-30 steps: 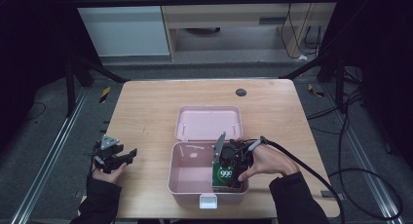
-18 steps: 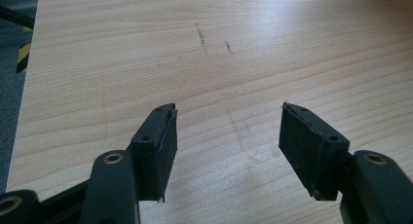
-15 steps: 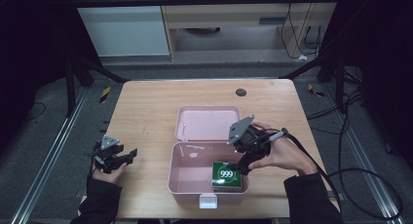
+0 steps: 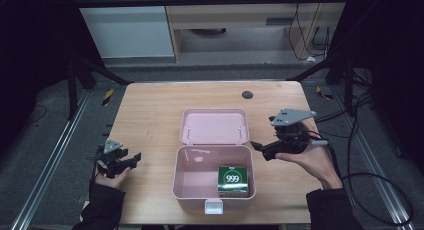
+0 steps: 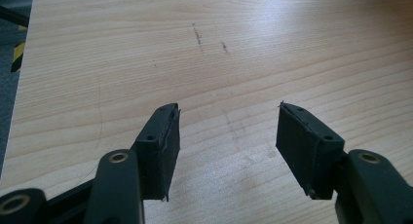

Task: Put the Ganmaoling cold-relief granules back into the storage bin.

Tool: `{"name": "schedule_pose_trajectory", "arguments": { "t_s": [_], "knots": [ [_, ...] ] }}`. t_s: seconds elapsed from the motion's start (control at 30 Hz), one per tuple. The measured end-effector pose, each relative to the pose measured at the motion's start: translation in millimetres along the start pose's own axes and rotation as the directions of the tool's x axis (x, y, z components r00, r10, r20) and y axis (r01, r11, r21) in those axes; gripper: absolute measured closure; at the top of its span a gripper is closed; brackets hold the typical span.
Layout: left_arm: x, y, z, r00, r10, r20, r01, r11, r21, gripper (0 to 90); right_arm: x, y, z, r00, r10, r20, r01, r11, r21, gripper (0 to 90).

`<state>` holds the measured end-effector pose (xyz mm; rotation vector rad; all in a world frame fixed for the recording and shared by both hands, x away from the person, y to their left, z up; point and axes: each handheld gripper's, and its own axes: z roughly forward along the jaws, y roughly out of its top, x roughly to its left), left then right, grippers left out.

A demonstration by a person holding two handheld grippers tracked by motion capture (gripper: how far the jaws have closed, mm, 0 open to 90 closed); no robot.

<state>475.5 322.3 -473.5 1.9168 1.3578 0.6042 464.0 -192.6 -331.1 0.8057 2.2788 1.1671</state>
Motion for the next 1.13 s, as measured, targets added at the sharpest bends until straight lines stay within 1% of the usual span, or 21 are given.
{"name": "schedule_pose_trajectory", "arguments": {
  "t_s": [0.03, 0.07, 0.1, 0.2, 0.23, 0.27, 0.3, 0.33, 0.37, 0.4, 0.43, 0.47, 0.53, 0.6, 0.63, 0.7, 0.77, 0.93, 0.97, 1.0, 1.13],
  "knots": [
    [0.0, 0.0, 0.0, 1.0, 0.0, 0.0, 0.0, 1.0, 0.0, 41.6, 0.0, 0.0, 0.0, 1.0, 0.0, 0.0, 0.0, 1.0, 0.0, 5.4],
    [-0.4, 0.0, 0.1, 1.0, -0.001, 0.0, 0.001, 1.0, -0.001, 41.9, -5.5, -9.4, -4.1, 0.9978, 0.05, 0.044, -0.047, 0.9975, -0.052, 5.2],
    [-0.6, 0.0, 0.1, 1.0, -0.001, 0.0, 0.001, 1.0, -0.002, 41.9, -5.5, -9.4, -4.1, 0.9978, 0.05, 0.044, -0.047, 0.9975, -0.052, 5.2],
    [-0.8, 0.1, 0.1, 1.0, -0.002, 0.002, 0.002, 1.0, -0.003, 42.4, -10.2, -25.5, -7.7, 0.9896, 0.112, 0.09, -0.101, 0.9881, -0.116, 5.4],
    [-1.0, 0.1, 0.3, 1.0, -0.002, 0.003, 0.002, 1.0, -0.002, 42.9, -11.3, -37.2, -7.8, 0.9818, 0.146, 0.121, -0.129, 0.9818, -0.14, 5.6],
    [-1.0, 0.1, 0.3, 1.0, -0.002, 0.003, 0.002, 1.0, -0.002, 43.1, -11.3, -37.2, -7.8, 0.9818, 0.146, 0.121, -0.129, 0.9818, -0.14, 5.6],
    [-1.3, 0.1, 0.3, 1.0, -0.002, 0.005, 0.002, 1.0, -0.002, 43.2, -11.8, -49.5, -5.9, 0.9731, 0.174, 0.151, -0.15, 0.9761, -0.158, 5.7],
    [-1.3, 0.1, 0.3, 1.0, -0.002, 0.005, 0.002, 1.0, -0.002, 43.4, -11.8, -49.5, -5.9, 0.9731, 0.174, 0.151, -0.15, 0.9761, -0.158, 5.7],
    [-1.4, 0.1, 0.4, 1.0, -0.002, 0.006, 0.002, 1.0, -0.002, 43.4, -11.9, -56.0, -4.3, 0.9696, 0.189, 0.155, -0.164, 0.9729, -0.163, 5.3],
    [-1.6, 0.0, 0.8, 1.0, 0.005, 0.008, -0.005, 1.0, -0.001, 43.8, -12.3, -68.6, -0.3, 0.9619, 0.209, 0.176, -0.179, 0.9684, -0.173, 4.8],
    [-1.6, 0.0, 0.8, 1.0, 0.005, 0.008, -0.005, 1.0, -0.001, 43.9, -12.3, -68.6, -0.3, 0.9619, 0.209, 0.176, -0.179, 0.9684, -0.173, 4.8],
    [-2.0, 0.0, 0.9, 0.9999, 0.006, 0.008, -0.006, 1.0, 0.0, 43.9, -12.9, -74.8, 1.8, 0.9576, 0.22, 0.186, -0.188, 0.9663, -0.175, 4.8],
    [-2.3, -0.2, 1.0, 0.9999, 0.01, 0.007, -0.01, 1.0, 0.001, 44.1, -15.0, -85.9, 4.9, 0.9449, 0.248, 0.214, -0.209, 0.9595, -0.188, 5.0],
    [-2.3, -0.3, 1.5, 0.9999, 0.012, 0.004, -0.012, 0.9999, -0.001, 44.2, -18.1, -95.6, 6.8, 0.9306, 0.29, 0.223, -0.246, 0.9471, -0.206, 5.1],
    [-2.3, -0.5, 1.8, 0.9999, 0.015, 0.0, -0.015, 0.9999, -0.004, 44.2, -21.5, -103.6, 7.9, 0.9217, 0.308, 0.236, -0.264, 0.9438, -0.199, 4.3],
    [-2.3, -0.8, 2.0, 0.9999, 0.015, -0.001, -0.015, 0.9999, -0.006, 43.9, -23.0, -107.2, 8.1, 0.9188, 0.306, 0.249, -0.262, 0.9453, -0.194, 4.3],
    [-2.3, -1.4, 2.4, 0.9999, 0.015, -0.003, -0.015, 0.9999, -0.008, 43.5, -23.9, -115.7, 8.6, 0.9116, 0.319, 0.259, -0.275, 0.9417, -0.194, 4.2],
    [-3.2, -4.5, 5.8, 0.9999, 0.013, -0.011, -0.013, 0.9999, -0.007, 40.7, -26.2, -138.9, 11.5, 0.8849, 0.347, 0.311, -0.304, 0.9357, -0.179, 4.5],
    [-2.9, -4.9, 6.3, 0.9998, 0.015, -0.01, -0.015, 0.9999, -0.004, 40.4, -27.8, -143.5, 13.1, 0.8827, 0.347, 0.317, -0.309, 0.9366, -0.166, 4.2],
    [-3.1, -5.1, 6.9, 0.9998, 0.016, -0.008, -0.016, 0.9999, -0.004, 39.9, -30.3, -151.4, 16.1, 0.8723, 0.358, 0.333, -0.327, 0.9336, -0.148, 4.2],
    [-2.8, -5.4, 7.8, 0.9998, 0.017, -0.008, -0.017, 0.9998, 0.001, 39.3, -33.4, -161.4, 21.1, 0.8669, 0.36, 0.344, -0.346, 0.9324, -0.105, 3.6]
  ]
}}
